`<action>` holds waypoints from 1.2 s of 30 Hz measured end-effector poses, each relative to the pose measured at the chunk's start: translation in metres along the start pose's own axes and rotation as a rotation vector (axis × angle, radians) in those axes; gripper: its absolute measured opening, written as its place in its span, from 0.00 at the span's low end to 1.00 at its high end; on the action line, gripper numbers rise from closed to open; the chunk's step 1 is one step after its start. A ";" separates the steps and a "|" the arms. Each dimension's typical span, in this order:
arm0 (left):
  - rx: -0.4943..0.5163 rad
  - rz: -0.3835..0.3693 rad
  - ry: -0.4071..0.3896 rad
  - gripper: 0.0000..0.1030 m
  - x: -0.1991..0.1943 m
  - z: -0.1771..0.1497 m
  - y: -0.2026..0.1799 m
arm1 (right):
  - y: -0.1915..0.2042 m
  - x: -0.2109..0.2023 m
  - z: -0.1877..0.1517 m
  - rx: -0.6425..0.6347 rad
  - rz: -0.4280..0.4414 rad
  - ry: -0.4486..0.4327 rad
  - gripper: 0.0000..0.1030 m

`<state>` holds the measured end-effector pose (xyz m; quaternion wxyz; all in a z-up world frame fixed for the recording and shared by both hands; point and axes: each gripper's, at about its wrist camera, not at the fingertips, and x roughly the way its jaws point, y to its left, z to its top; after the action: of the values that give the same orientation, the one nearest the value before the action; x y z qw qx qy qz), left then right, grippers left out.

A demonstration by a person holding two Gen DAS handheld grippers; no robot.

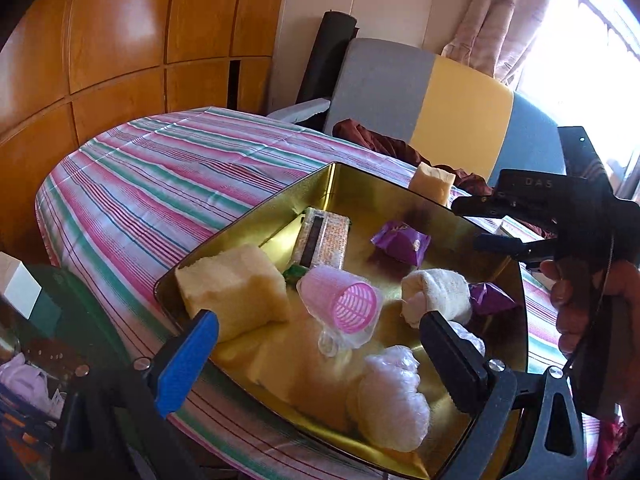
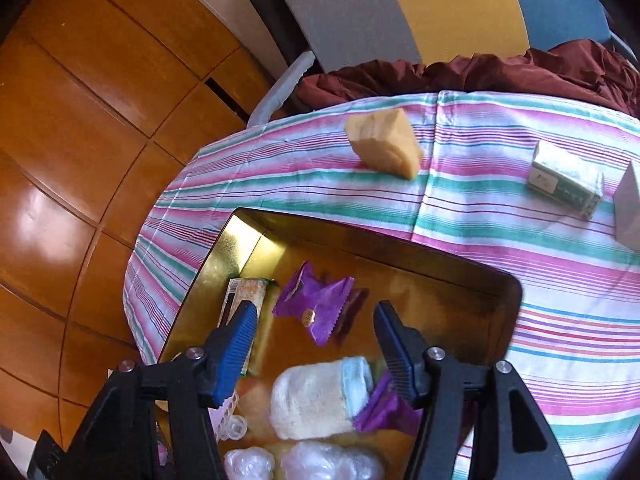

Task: Organize objects
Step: 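Release the purple packet into the gold tray with the right gripper, then grasp the yellow WEIDAN snack bag with the right gripper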

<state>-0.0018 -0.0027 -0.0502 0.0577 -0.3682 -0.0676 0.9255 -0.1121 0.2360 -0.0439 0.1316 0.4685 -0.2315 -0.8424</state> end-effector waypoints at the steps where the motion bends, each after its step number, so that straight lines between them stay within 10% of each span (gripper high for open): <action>1: 0.004 -0.002 -0.002 0.98 -0.001 0.000 -0.002 | 0.000 -0.004 -0.002 -0.006 -0.001 -0.006 0.59; 14: 0.088 -0.048 -0.011 0.98 -0.012 -0.010 -0.036 | -0.021 -0.058 -0.037 -0.070 -0.171 -0.057 0.60; 36: 0.314 -0.193 0.023 1.00 -0.032 -0.040 -0.127 | -0.217 -0.194 -0.102 0.230 -0.484 -0.111 0.64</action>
<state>0.0558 0.1210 -0.0360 0.2039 -0.3571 0.0431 0.9105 0.0757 0.4805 -0.0598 -0.1406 0.4751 -0.2137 -0.8419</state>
